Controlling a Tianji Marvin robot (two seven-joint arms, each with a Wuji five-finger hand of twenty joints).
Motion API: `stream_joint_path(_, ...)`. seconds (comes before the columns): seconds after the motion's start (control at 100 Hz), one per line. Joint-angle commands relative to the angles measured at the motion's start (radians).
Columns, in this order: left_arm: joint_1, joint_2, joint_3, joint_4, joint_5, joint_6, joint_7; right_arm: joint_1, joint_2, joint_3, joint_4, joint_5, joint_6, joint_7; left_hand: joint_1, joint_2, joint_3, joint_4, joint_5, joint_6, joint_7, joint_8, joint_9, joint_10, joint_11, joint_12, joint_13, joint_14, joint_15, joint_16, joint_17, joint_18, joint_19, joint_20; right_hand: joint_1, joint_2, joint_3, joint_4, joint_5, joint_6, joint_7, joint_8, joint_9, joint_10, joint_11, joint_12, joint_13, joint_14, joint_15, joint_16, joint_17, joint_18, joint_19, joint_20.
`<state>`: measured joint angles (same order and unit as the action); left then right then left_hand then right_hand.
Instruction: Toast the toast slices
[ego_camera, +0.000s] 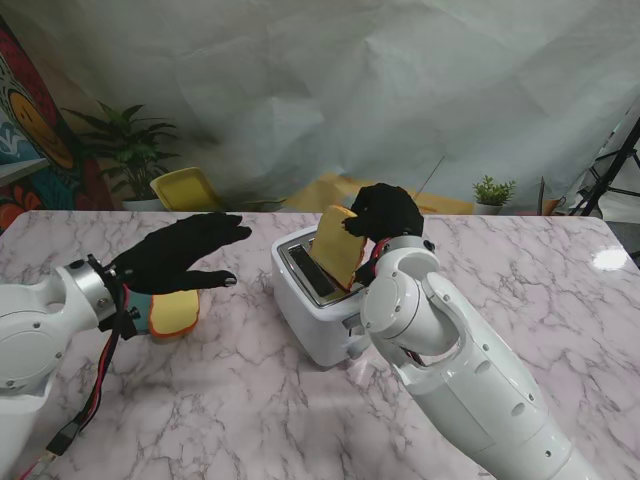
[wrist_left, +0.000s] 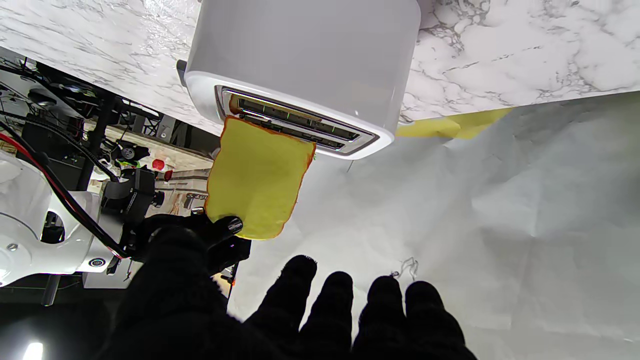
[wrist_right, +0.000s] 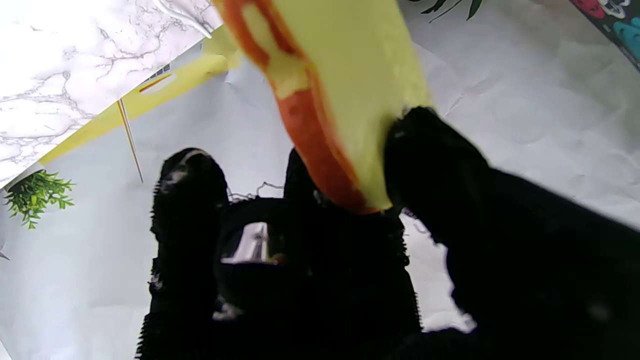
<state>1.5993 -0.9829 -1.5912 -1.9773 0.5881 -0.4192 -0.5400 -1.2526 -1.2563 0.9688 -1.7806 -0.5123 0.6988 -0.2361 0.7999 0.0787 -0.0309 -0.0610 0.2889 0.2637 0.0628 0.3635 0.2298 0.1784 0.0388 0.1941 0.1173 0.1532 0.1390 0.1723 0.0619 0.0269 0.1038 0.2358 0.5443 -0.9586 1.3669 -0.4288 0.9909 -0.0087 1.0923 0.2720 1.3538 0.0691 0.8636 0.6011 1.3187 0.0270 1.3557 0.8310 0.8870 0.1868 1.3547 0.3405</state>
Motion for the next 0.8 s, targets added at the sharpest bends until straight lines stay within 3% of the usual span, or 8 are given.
stream_joint_path(0.0,0.002,-0.001,0.004,0.004,0.002,0.002,-0.015,0.0,0.008,0.006,0.003,0.017,-0.005,-0.006,-0.019,0.031,-0.011,0.013,0.011,-0.011,0.004,-0.007,0.019,-0.013,0.01,-0.008,0.006,-0.015,0.015,-0.01,0.002,-0.037,-0.04,0.008,0.044,-0.023,0.135,0.003,0.063,-0.041,0.094,-0.002,0.09,0.109,0.053,-0.008,0.0,-0.06,0.038,-0.01,0.004,-0.004,0.023,-0.014)
stream_joint_path(0.25,0.004,-0.002,0.005,0.004,0.0,0.001,-0.014,0.015,0.036,-0.001,0.035,-0.057,-0.065,0.04,-0.019,0.029,-0.012,0.013,0.011,-0.012,0.004,-0.007,0.019,-0.014,0.011,-0.008,0.005,-0.016,0.015,-0.011,0.001,-0.038,-0.041,0.008,0.04,-0.024,0.133,0.002,0.064,-0.046,0.093,-0.004,0.092,0.102,0.051,-0.01,-0.001,-0.064,0.037,-0.012,0.007,-0.007,0.022,-0.017)
stream_joint_path(0.47,-0.003,-0.003,0.014,0.011,0.002,-0.014,-0.001,0.026,0.013,-0.001,0.082,-0.046,-0.086,-0.039,-0.02,0.023,-0.012,0.013,0.014,-0.014,0.006,-0.006,0.021,-0.018,0.013,-0.008,0.007,-0.018,0.015,-0.011,0.001,-0.039,-0.041,0.008,0.039,-0.026,0.136,0.001,0.065,-0.047,0.094,-0.006,0.094,0.103,0.05,-0.011,0.0,-0.066,0.038,-0.012,0.011,-0.007,0.021,-0.019)
stream_joint_path(0.79,-0.026,-0.002,0.042,0.002,-0.002,-0.021,-0.003,0.039,0.005,-0.002,0.096,-0.035,-0.081,-0.057,-0.022,0.023,-0.012,0.013,0.016,-0.017,0.006,-0.006,0.022,-0.017,0.016,-0.008,0.008,-0.019,0.016,-0.011,0.002,-0.039,-0.041,0.007,0.039,-0.023,0.133,0.0,0.064,-0.046,0.094,-0.007,0.096,0.101,0.05,-0.011,0.0,-0.067,0.039,-0.012,0.013,-0.009,0.022,-0.02)
